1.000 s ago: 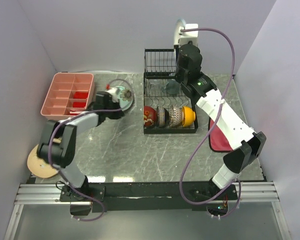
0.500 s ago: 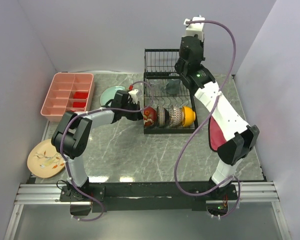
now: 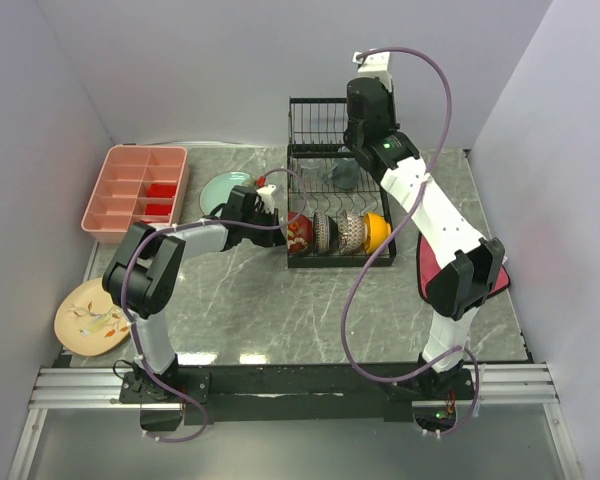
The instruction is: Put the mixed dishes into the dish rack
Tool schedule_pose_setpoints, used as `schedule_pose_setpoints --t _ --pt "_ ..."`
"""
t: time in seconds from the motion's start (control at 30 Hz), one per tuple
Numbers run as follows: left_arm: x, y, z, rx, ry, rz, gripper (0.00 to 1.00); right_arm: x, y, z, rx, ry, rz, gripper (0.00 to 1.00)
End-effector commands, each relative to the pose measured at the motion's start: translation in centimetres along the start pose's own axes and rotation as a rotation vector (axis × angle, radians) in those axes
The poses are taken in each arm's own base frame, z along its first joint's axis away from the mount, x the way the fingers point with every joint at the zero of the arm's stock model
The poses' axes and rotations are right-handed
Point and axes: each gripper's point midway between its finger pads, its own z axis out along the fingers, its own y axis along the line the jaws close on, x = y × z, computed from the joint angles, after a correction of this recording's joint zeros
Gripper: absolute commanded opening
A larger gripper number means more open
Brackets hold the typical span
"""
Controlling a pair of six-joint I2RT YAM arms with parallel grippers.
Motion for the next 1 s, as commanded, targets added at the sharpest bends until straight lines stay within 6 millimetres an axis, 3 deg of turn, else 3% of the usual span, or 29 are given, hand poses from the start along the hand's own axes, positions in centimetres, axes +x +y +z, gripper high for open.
schedule_pose_setpoints --t 0.0,0.37,0.57,0.63,0.67,0.77,0.97 --pt "-2.3 -1.3 -1.3 0.047 -0.069 0.035 0.03 -5.2 -2.4 -0.4 0.027 -0.116 0.174 0.0" --pt "-2.3 -0.7 -1.2 0.04 -0.066 0.021 0.09 -2.1 -1.0 2.3 -0.013 -0.031 0.11 0.0" --pt "-2.3 -0.4 -1.0 0.032 -0.061 0.019 0.16 -1.6 -0.3 3.2 -0.024 -0.027 0.057 0.0" --pt "-2.4 -0.3 -1.1 0.027 -0.059 0.016 0.25 -1.8 -0.2 3.2 -0.023 -0.025 0.07 0.12" --pt "-2.5 -0.3 -1.2 0.027 -0.06 0.018 0.29 -1.5 -0.1 3.1 -0.033 -0.012 0.062 0.28" --pt "-2.7 0.0 -1.8 0.017 -0.056 0.019 0.41 -1.7 -0.1 2.6 -0.063 -0.001 0.076 0.57" --pt "-3.2 1.8 -5.4 -0.011 -0.027 0.016 0.47 -1.8 -0.6 -0.6 -0.174 0.046 0.085 0.79"
